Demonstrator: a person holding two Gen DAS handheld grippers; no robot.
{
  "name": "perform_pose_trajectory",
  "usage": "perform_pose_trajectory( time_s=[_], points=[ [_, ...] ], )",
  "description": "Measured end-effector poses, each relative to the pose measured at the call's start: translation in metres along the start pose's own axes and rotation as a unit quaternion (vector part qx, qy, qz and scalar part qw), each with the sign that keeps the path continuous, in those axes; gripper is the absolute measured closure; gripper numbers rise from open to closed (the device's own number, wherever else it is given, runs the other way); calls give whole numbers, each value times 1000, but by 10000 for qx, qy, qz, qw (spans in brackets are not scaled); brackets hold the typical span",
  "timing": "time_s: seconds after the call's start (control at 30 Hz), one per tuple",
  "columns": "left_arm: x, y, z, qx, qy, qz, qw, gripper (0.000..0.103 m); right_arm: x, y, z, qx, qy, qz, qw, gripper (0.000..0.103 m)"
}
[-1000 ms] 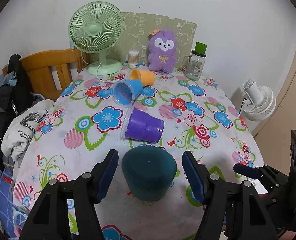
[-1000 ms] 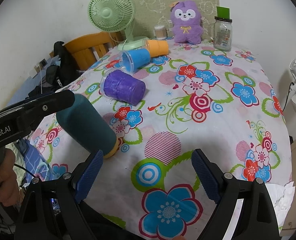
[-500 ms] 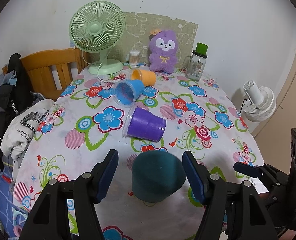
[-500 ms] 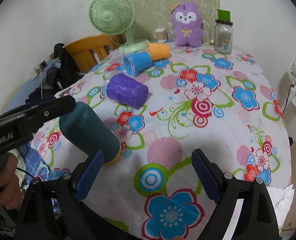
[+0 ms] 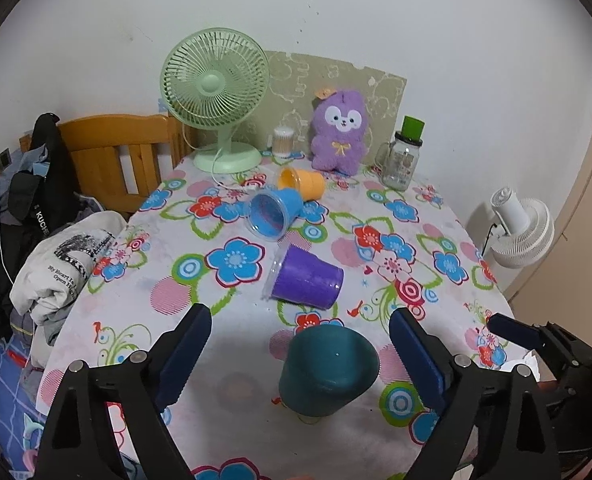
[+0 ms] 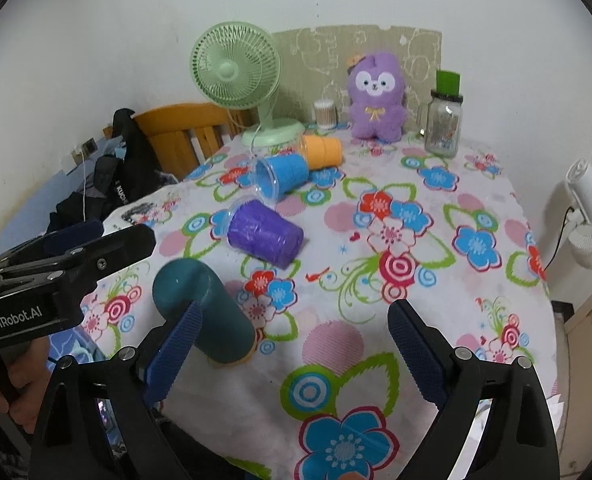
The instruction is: Flip cup upside down
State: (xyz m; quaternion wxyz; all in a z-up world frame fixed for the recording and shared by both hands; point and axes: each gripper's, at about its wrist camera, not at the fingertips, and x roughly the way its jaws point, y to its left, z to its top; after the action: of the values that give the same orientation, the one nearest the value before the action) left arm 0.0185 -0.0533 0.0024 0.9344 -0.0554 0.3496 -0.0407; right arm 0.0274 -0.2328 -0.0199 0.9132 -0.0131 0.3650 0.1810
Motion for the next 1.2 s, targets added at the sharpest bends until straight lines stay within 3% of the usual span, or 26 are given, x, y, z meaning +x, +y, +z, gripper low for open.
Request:
perform_pose_trajectory(
  time_s=[0.9,1.2],
  points=[
    [-54,3,18,9,-1044,116,9945,4,-49,12,31,-160,-962,-221,9950,7],
    [-64,3,23,8,-1308,135,9913,2,-58,15,38,-197,-1211,-201,9922,1]
  ],
)
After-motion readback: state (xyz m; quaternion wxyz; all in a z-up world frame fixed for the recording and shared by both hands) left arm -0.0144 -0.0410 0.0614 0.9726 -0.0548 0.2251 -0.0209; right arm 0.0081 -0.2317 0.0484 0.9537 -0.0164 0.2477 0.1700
